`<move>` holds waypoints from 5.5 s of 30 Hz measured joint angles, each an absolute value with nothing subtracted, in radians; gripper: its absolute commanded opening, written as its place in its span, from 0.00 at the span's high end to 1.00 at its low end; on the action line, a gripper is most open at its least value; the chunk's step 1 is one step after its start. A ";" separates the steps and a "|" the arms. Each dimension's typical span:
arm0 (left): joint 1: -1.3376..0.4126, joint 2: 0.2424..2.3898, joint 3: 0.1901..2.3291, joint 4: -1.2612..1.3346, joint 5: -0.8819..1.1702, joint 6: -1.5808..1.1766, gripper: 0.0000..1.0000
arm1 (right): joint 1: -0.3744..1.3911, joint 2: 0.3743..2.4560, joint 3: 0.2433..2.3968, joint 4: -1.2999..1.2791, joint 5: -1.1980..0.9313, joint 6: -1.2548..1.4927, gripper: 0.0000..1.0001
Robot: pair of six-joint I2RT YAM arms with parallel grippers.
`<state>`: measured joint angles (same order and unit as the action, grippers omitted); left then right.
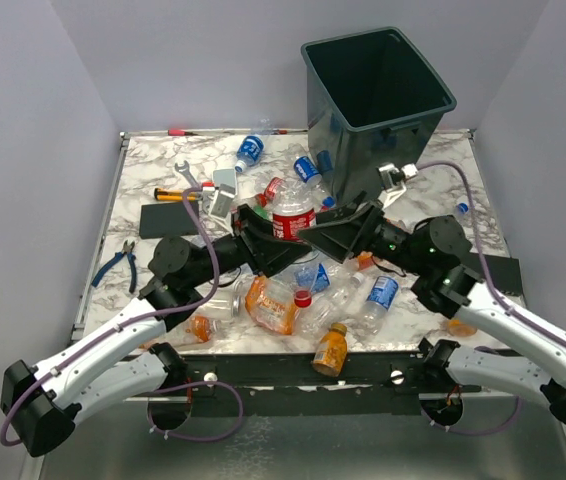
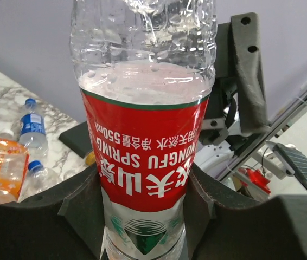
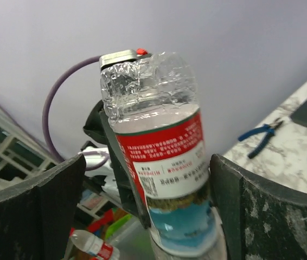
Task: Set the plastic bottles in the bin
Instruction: Place the plastic bottle in the trash bin, then pick up the plastic bottle at the center of the board.
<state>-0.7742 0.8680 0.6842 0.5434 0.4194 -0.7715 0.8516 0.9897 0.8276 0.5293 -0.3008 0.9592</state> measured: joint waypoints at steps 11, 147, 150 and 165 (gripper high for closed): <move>-0.780 0.768 0.684 0.576 0.317 -0.804 0.65 | 0.837 0.674 0.876 -0.014 -0.262 0.649 0.09; -0.780 0.717 0.583 -0.051 -0.439 -0.269 0.01 | 0.476 0.582 0.495 -0.663 0.277 1.134 0.15; -0.780 0.702 0.583 -0.051 -0.439 -0.269 0.01 | 0.476 0.638 0.471 -0.671 0.305 1.189 0.15; -0.780 0.690 0.583 -0.051 -0.382 -0.270 0.01 | 0.476 0.843 0.352 -0.469 0.310 1.209 0.26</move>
